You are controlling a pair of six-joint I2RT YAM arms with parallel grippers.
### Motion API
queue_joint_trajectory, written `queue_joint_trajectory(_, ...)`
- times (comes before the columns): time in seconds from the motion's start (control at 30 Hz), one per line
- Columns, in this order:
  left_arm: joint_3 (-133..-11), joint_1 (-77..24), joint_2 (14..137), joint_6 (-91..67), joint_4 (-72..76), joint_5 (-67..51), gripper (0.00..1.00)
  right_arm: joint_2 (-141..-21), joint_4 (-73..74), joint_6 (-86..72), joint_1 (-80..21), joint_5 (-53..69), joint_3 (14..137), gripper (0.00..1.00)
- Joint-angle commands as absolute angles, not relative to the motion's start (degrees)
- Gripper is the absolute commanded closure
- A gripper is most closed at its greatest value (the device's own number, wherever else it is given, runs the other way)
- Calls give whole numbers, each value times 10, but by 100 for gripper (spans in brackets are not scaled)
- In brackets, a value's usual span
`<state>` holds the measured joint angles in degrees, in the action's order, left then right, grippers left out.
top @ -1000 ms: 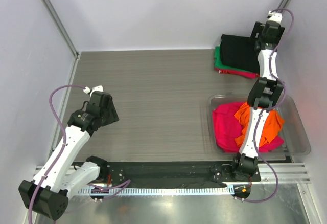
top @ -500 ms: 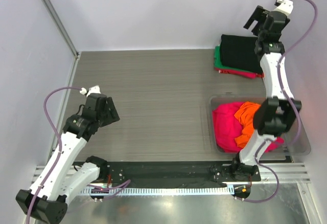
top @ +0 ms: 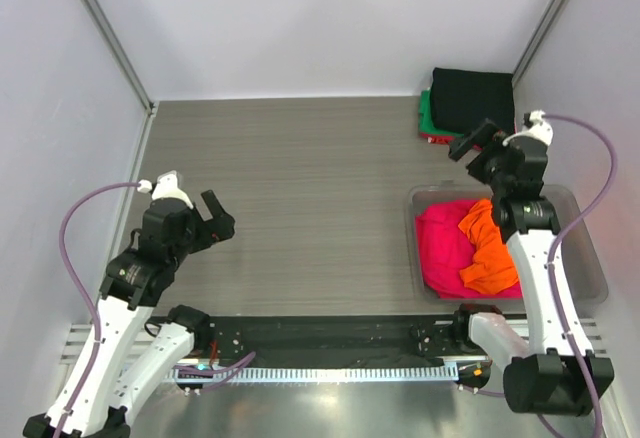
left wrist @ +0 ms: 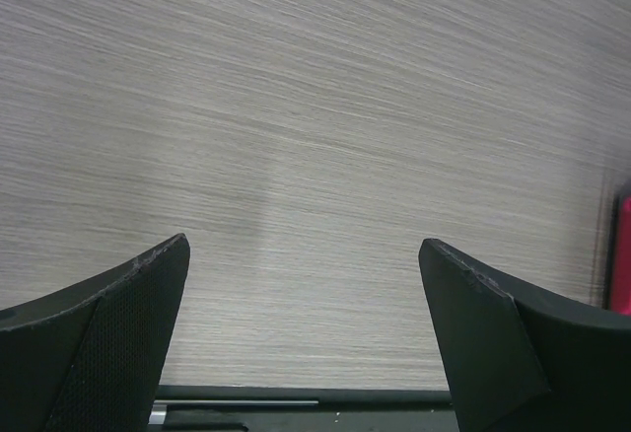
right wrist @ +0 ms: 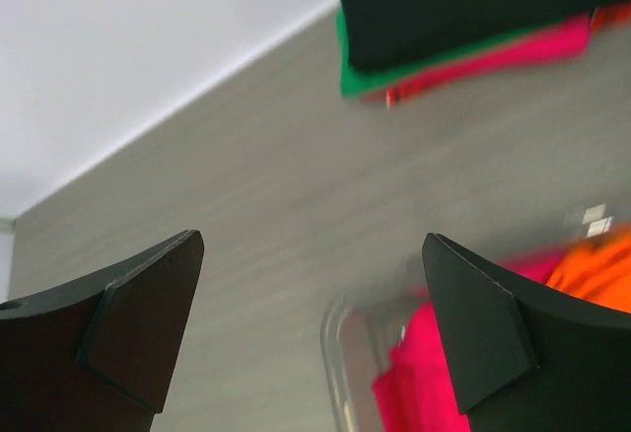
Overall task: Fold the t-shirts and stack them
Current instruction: Reset both grippers
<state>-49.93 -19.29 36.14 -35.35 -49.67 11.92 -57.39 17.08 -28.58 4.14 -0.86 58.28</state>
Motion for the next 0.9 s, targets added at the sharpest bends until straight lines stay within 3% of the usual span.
queue_joint_trajectory(0.0, -497, -194, 353, -349, -475, 115, 0, -506, 205, -366, 41, 45, 526, 0)
queue_joint_trajectory(0.2, -511, -195, 345, -345, -496, 136, 0, -402, 260, -384, 41, -45, 437, 0)
queue_joint_trajectory(0.33, -526, -194, 329, -344, -515, 165, 0, -410, 322, -393, 41, -115, 446, 0)
queue_joint_trajectory(0.87, -512, -201, 303, -351, -511, 177, 4, -421, 329, -381, 41, -144, 422, 0)
